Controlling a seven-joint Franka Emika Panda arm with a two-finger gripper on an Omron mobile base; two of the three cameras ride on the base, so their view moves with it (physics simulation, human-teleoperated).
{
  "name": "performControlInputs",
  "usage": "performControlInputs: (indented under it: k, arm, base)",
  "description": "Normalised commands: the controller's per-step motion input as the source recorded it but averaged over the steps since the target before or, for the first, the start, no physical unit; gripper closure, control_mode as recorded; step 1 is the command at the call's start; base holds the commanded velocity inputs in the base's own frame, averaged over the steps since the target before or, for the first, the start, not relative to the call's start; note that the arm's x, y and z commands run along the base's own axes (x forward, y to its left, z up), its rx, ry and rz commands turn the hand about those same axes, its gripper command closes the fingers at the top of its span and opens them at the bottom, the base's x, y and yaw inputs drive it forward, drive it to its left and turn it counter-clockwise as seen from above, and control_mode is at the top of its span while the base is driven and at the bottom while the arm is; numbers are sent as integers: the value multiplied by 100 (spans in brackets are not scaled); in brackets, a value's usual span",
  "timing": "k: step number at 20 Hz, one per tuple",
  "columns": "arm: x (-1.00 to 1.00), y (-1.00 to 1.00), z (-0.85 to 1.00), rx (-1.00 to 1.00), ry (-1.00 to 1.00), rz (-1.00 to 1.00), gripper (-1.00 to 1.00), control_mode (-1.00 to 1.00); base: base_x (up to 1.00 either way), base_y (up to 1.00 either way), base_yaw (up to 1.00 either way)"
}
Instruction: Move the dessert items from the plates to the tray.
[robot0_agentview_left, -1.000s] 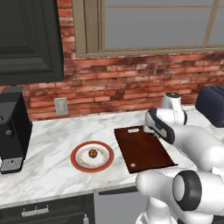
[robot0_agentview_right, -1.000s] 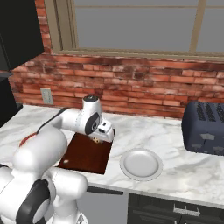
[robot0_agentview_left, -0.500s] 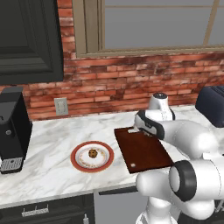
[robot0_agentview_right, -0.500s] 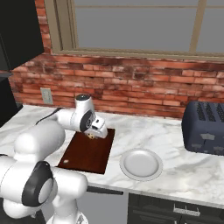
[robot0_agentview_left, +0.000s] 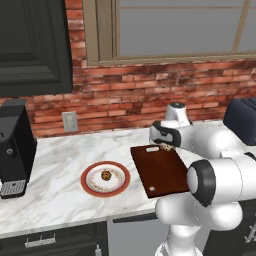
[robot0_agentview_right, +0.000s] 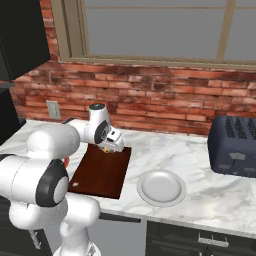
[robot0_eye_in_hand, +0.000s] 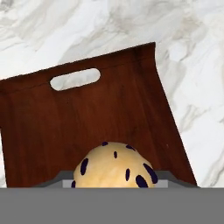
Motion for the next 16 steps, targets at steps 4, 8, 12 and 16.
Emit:
performControlInputs:
  k: [4,8,12,16]
  arm:
    - [4,13,-9,0,5,0,100,-100]
    - [0,9,-26,0,6,2,100,-100]
    - [0,4,-41,0,4,5,100,-100]
    - [0,14,-46,0,0,4,100,-100]
  base:
    - [0,0,0]
    - [0,0,0]
    - [0,0,0]
    - [0,0,0]
